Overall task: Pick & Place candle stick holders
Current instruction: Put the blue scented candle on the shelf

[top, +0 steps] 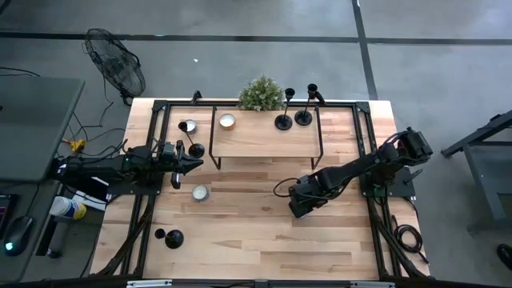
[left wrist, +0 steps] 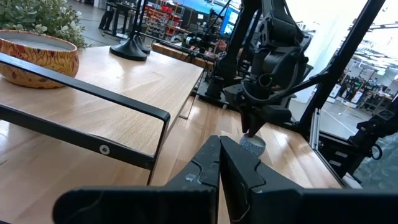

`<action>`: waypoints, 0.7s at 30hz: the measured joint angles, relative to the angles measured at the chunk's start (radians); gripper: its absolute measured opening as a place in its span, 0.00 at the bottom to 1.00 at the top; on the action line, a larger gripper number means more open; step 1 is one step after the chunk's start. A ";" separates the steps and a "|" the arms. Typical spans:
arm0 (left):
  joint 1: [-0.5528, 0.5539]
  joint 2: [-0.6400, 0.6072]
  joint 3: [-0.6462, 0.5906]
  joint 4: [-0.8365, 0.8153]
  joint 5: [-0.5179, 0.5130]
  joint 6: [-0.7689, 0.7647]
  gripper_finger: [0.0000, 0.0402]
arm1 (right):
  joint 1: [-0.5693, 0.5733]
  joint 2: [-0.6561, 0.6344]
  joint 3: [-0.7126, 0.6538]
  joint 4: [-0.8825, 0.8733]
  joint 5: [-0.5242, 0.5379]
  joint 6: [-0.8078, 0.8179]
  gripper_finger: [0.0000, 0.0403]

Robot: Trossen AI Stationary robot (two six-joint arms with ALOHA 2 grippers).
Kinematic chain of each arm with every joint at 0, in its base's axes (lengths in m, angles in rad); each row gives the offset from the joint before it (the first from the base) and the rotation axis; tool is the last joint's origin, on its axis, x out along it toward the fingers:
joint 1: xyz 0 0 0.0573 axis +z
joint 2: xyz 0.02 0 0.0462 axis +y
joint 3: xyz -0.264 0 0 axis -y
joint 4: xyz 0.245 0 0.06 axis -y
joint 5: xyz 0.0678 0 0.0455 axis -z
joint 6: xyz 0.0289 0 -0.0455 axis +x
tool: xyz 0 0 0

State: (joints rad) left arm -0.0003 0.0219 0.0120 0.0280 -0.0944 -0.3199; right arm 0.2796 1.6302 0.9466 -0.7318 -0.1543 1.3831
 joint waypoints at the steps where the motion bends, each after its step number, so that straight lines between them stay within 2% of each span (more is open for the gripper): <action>1: 0.000 0.000 0.000 0.000 0.000 0.000 0.00 | 0.000 0.000 0.000 -0.001 0.005 -0.002 0.28; 21: 0.000 0.000 0.000 0.000 0.000 0.000 0.00 | -0.005 0.005 0.000 0.008 0.013 -0.004 0.28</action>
State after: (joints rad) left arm -0.0005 0.0219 0.0120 0.0280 -0.0944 -0.3199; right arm 0.2745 1.6356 0.9466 -0.7238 -0.1413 1.3792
